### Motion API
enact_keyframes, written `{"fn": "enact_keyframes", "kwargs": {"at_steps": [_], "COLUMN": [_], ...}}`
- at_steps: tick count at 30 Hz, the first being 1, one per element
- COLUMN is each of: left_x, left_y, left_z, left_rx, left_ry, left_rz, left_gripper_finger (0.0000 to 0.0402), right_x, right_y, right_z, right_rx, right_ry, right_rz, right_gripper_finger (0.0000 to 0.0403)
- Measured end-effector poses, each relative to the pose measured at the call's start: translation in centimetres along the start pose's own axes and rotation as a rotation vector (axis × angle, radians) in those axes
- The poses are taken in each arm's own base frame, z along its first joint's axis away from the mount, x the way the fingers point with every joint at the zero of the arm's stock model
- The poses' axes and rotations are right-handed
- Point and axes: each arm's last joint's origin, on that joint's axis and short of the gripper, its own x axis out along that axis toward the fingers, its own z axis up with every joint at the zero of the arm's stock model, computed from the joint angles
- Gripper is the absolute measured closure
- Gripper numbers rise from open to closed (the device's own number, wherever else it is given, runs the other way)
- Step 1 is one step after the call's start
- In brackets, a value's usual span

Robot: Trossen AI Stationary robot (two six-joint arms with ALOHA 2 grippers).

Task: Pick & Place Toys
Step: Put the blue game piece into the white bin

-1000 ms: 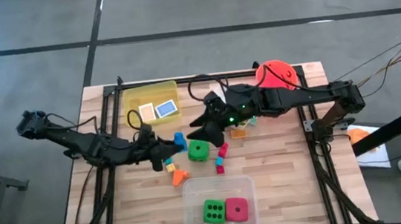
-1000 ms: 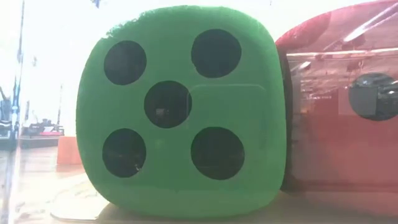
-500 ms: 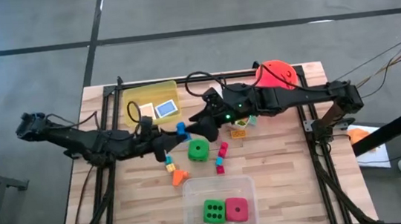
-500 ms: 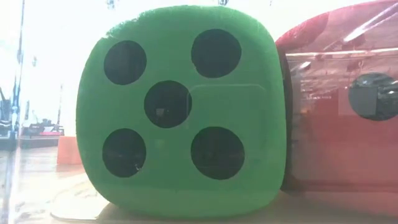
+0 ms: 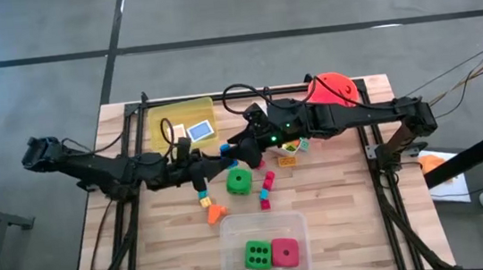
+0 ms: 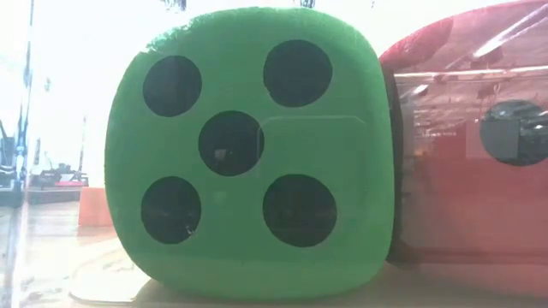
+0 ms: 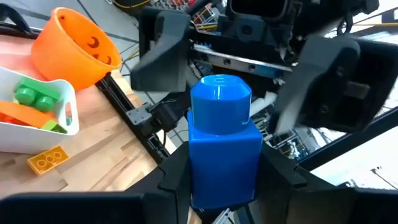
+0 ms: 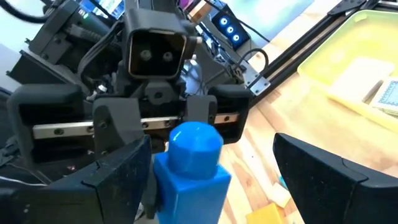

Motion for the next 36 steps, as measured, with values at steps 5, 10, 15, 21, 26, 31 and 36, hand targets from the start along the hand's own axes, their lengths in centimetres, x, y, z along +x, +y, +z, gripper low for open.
{"fn": "enact_keyframes", "kwargs": {"at_steps": [5,10,15,21,26,31,36], "left_x": [0.17,0.42,0.52,0.61,0.66,0.66,0.64], "left_y": [0.15,0.37,0.53,0.68,0.74,0.72,0.61], "left_z": [0.28,0.25,0.47,0.64,0.75,0.73,0.76], "left_rx": [-0.006,-0.014,-0.018,-0.014,-0.016,-0.016,-0.058], "left_ry": [0.008,0.022,0.015,0.009,0.004,0.016,0.025], "left_rz": [-0.011,-0.012,-0.007,-0.001,0.001,-0.009,-0.026], "left_gripper_finger": [0.0281,0.0281,0.0281,0.0281,0.0281,0.0278,0.0206], "right_x": [0.01,0.01,0.01,-0.01,-0.01,-0.02,-0.02], "right_y": [-0.04,-0.11,-0.16,-0.08,-0.10,-0.10,-0.04], "right_z": [0.02,0.10,0.23,0.25,0.25,0.23,0.15], "right_rx": [-0.011,-0.028,-0.038,-0.041,-0.041,-0.042,-0.053], "right_ry": [0.000,-0.013,-0.014,-0.002,0.000,0.004,0.018], "right_rz": [-0.002,-0.014,-0.008,0.012,0.012,0.014,0.027], "right_gripper_finger": [0.0075,0.0123,0.0224,0.0303,0.0303,0.0303,0.0302]}}
